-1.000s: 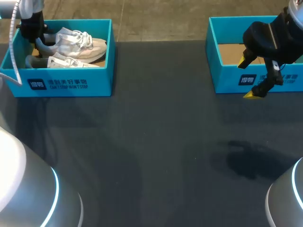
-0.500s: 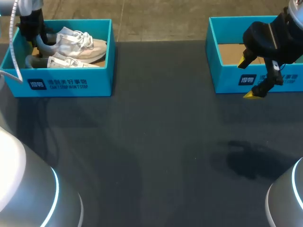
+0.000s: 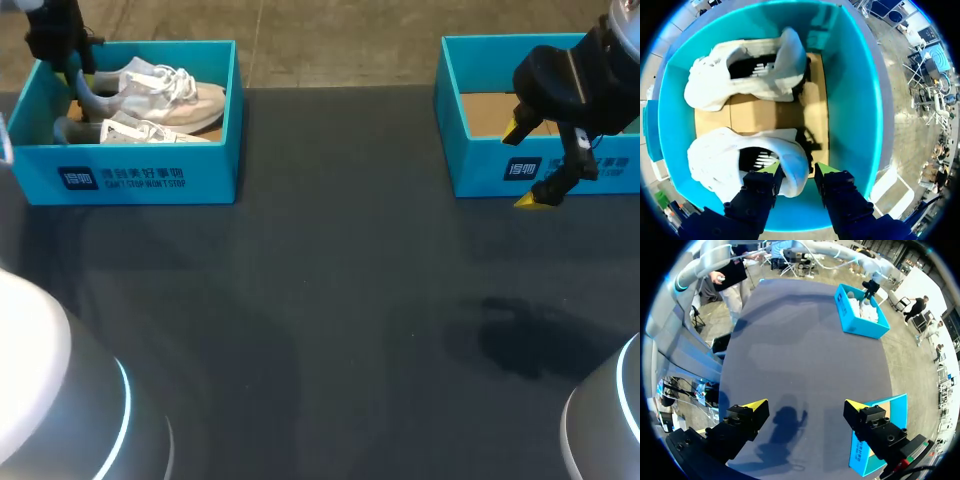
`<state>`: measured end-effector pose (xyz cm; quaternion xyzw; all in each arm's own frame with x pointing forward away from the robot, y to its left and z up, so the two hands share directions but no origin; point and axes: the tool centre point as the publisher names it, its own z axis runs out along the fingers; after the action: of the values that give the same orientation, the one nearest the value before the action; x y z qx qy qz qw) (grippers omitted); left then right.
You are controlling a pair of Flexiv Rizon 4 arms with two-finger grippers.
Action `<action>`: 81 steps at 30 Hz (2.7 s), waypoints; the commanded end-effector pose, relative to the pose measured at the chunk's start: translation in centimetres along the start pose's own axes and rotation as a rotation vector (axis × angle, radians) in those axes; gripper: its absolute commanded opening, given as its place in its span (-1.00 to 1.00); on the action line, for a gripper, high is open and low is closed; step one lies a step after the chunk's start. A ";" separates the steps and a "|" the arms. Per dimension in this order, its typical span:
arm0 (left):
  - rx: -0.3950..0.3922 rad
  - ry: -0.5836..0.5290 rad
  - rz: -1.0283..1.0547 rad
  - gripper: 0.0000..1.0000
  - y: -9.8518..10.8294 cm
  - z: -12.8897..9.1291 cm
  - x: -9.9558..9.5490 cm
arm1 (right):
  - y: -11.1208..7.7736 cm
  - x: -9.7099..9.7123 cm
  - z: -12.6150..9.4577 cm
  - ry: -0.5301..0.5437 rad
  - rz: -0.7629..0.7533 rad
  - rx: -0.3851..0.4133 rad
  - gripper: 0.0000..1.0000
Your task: Take the shoe out of the shoebox, open the shoe tongue, remove and reinsert the insole, then place the shoe into the shoebox
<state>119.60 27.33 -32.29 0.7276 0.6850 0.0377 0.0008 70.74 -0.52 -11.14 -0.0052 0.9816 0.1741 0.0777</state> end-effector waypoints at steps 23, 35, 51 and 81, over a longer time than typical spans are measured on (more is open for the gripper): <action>-0.122 0.002 0.061 -0.01 -13.4 -4.6 0.9 | 0.1 -0.2 0.1 0.005 0.001 0.003 1.00; -0.116 -0.008 0.072 0.15 -15.1 -3.5 1.5 | 0.1 -0.2 0.1 0.005 0.001 0.003 1.00; -0.070 -0.047 0.040 0.31 -14.3 -2.4 -0.1 | 0.1 -0.2 0.1 0.005 0.001 0.003 1.00; 0.008 -0.023 0.040 0.30 -13.7 3.3 0.4 | 0.1 -0.2 0.1 0.005 0.001 0.003 1.00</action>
<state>105.69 28.68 -35.86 0.7411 0.6707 0.0294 0.0059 70.74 -0.53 -11.14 -0.0051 0.9816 0.1741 0.0777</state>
